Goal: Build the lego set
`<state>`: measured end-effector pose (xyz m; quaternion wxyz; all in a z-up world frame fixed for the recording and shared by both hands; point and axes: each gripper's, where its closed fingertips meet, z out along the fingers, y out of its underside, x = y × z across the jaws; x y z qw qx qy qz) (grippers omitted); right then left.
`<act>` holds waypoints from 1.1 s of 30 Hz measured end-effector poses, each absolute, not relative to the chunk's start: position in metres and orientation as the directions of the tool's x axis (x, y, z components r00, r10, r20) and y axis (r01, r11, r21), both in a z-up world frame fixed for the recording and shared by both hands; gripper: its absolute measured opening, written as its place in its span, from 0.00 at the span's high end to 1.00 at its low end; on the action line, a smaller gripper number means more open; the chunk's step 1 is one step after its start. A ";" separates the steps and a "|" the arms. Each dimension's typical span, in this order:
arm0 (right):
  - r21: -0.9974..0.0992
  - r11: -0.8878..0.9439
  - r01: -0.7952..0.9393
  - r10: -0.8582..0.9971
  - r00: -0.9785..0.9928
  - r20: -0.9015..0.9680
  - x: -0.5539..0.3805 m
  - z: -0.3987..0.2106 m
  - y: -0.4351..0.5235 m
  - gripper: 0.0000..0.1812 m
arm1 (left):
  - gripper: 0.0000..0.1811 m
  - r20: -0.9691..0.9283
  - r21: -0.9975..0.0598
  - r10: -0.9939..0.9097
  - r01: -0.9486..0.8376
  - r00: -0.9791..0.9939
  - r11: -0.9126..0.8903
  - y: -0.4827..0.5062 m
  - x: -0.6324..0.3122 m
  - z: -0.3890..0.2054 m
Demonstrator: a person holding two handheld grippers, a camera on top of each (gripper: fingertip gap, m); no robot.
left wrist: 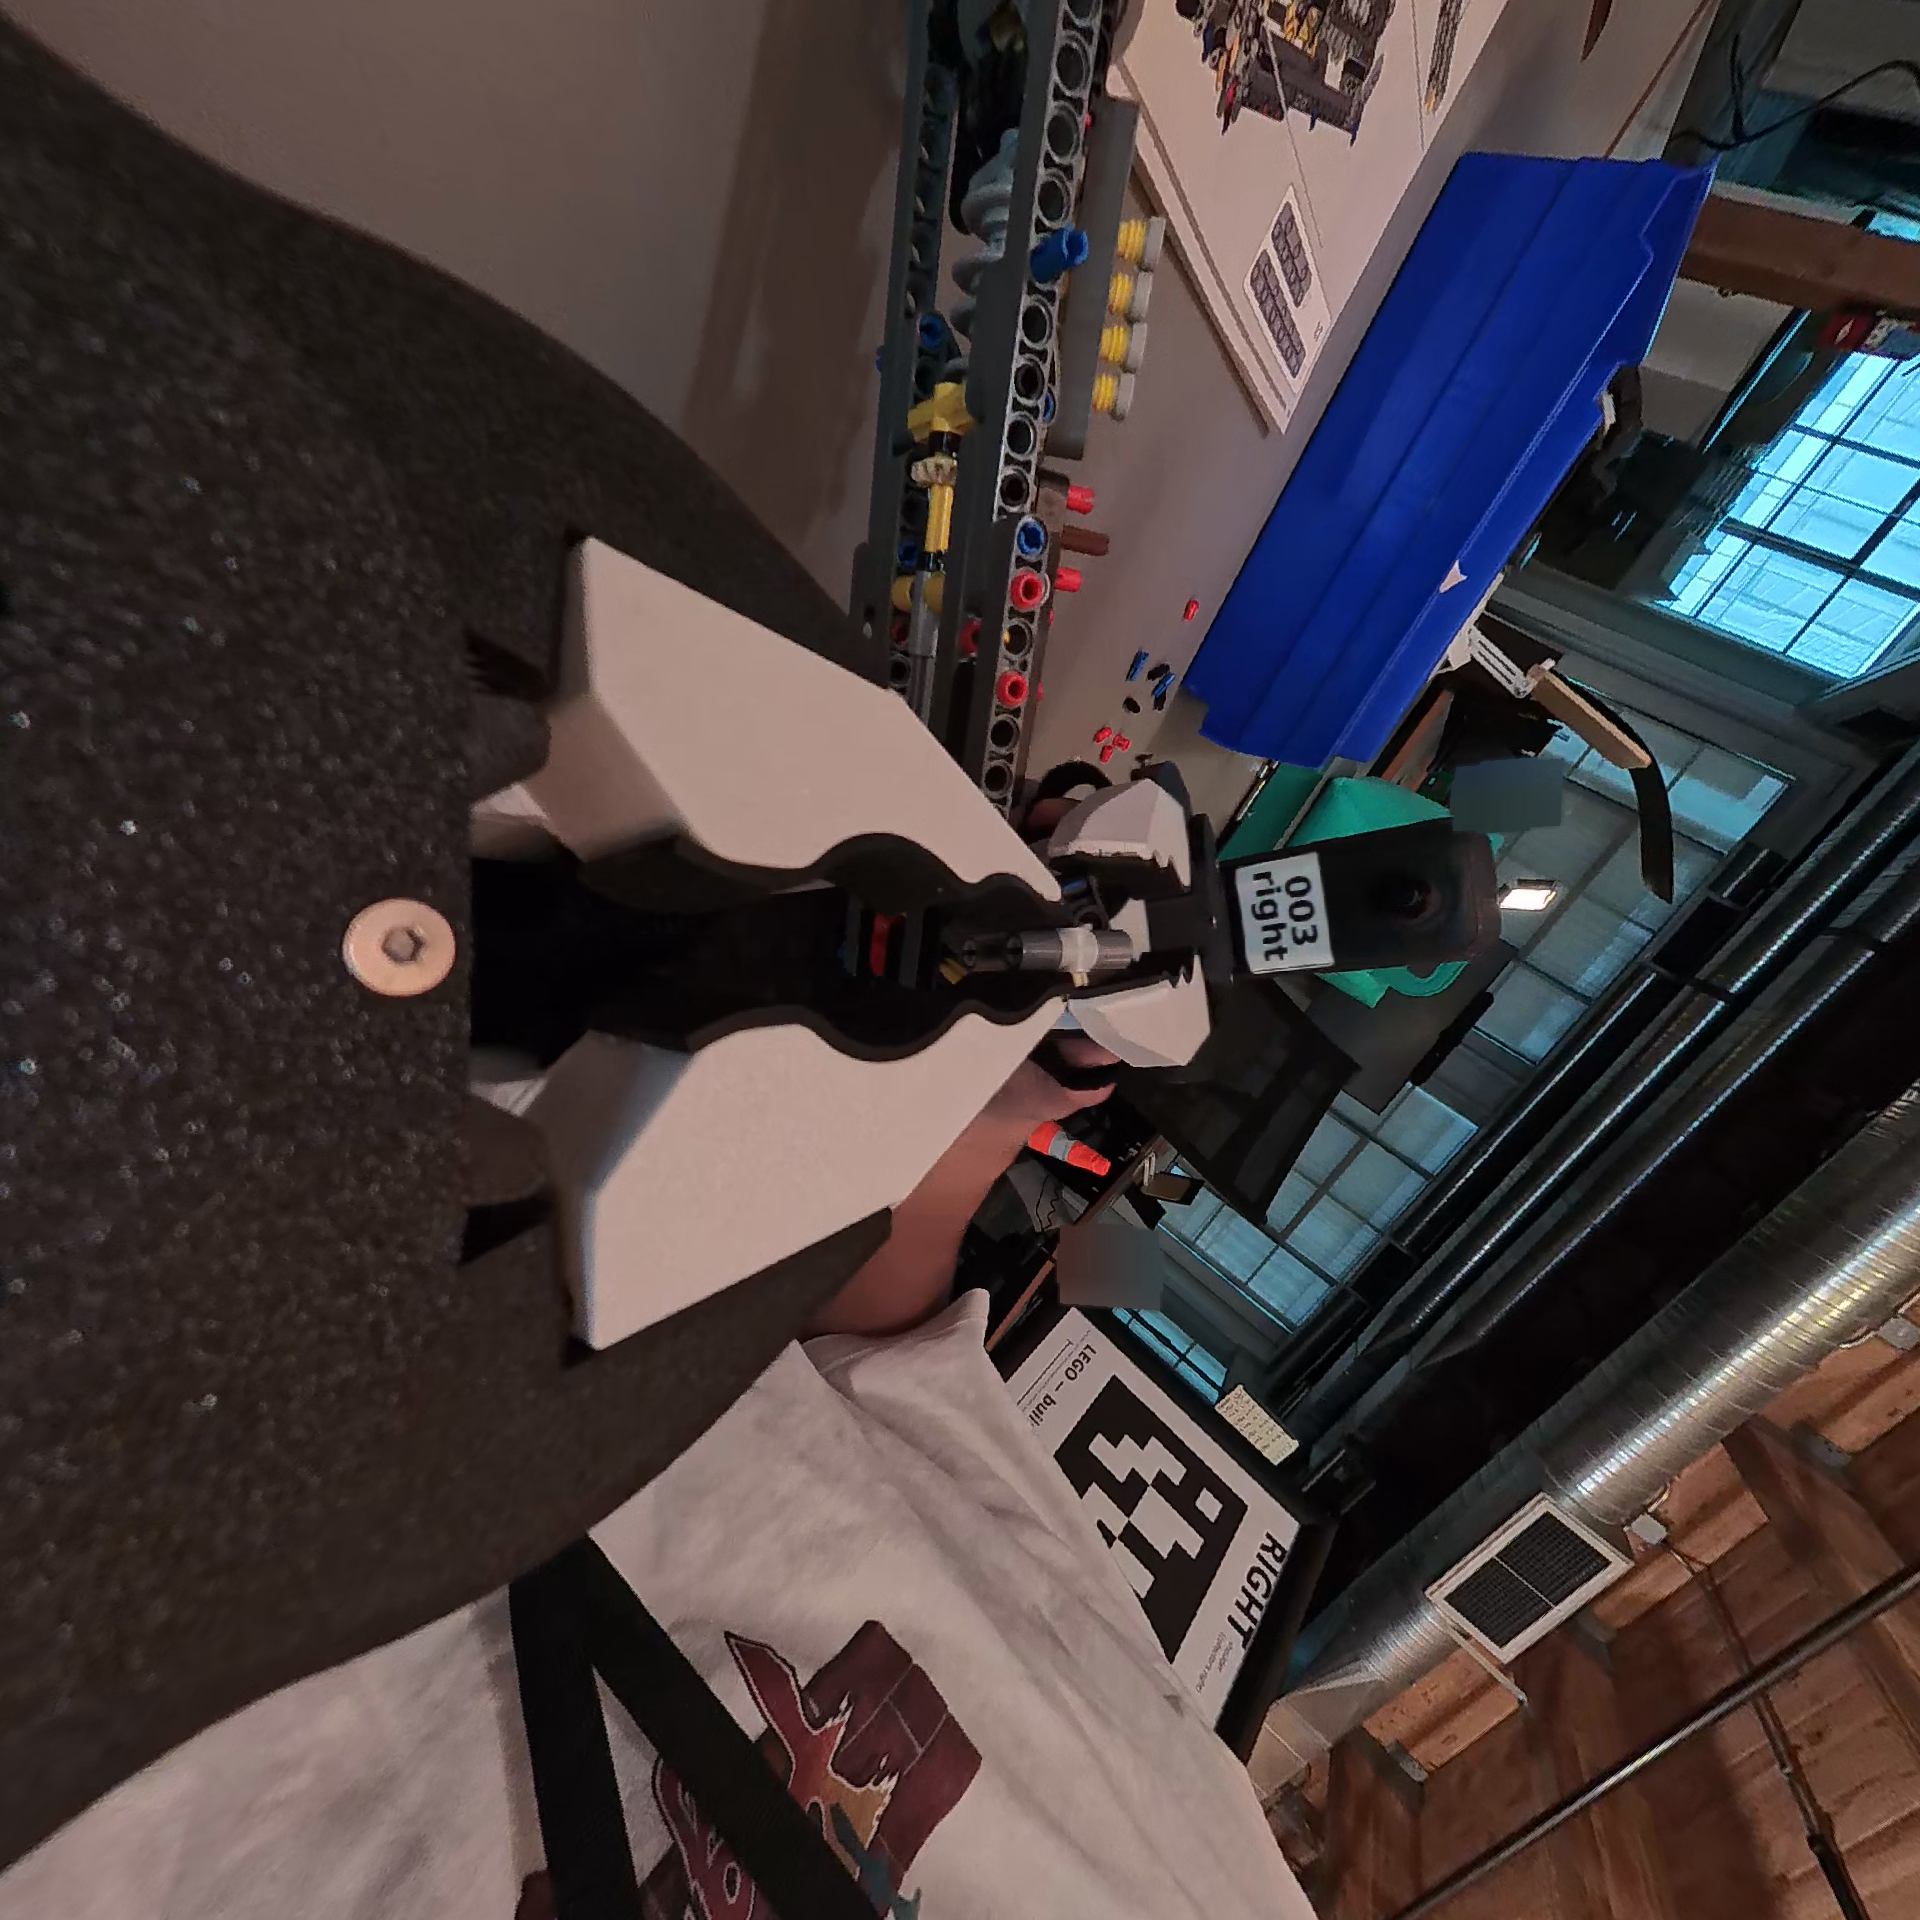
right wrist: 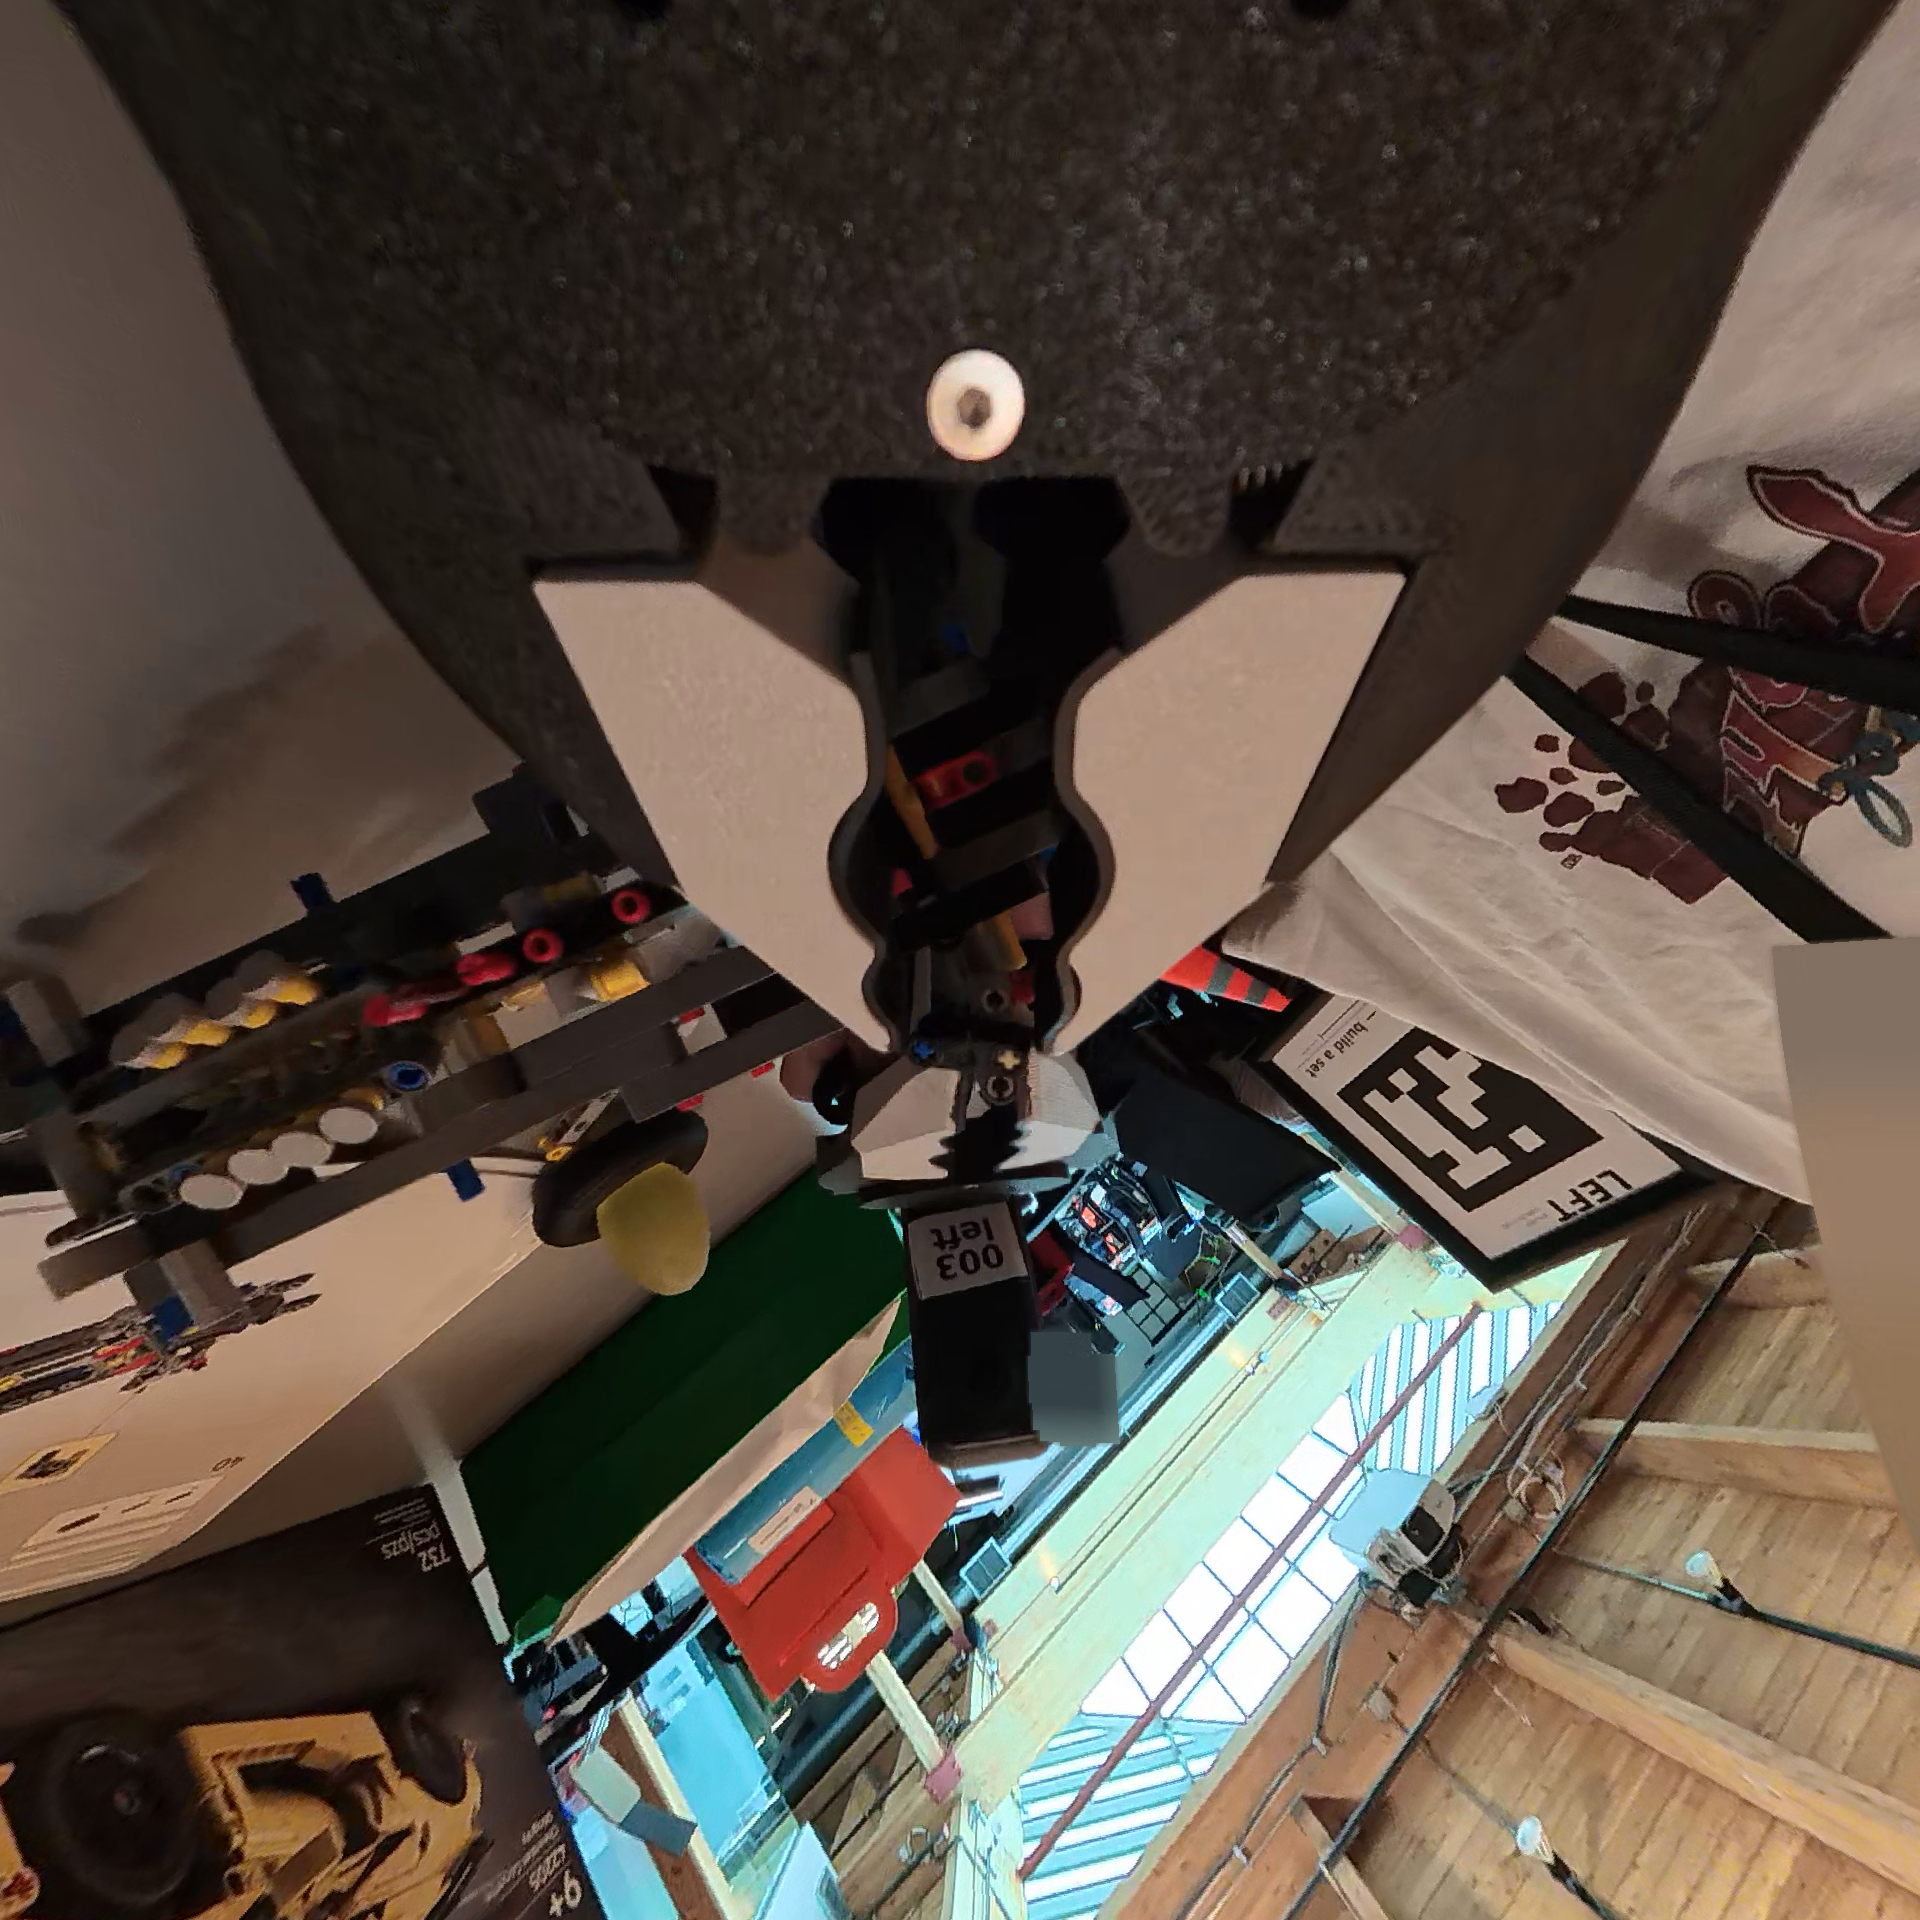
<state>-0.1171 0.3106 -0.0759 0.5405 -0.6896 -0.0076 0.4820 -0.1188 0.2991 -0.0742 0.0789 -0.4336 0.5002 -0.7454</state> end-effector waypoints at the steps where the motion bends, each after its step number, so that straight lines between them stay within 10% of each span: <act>1: -0.760 -0.416 -0.500 0.531 0.544 -0.649 -0.116 -0.075 0.310 0.87 | 0.97 0.567 -0.814 -0.552 -0.315 -0.611 -0.488 0.299 -0.119 -0.074; 33: -0.739 -0.213 -0.640 0.352 0.655 -0.669 -0.107 -0.086 0.314 0.88 | 0.97 0.576 -0.806 -0.565 -0.298 -0.591 -0.511 0.305 -0.116 -0.074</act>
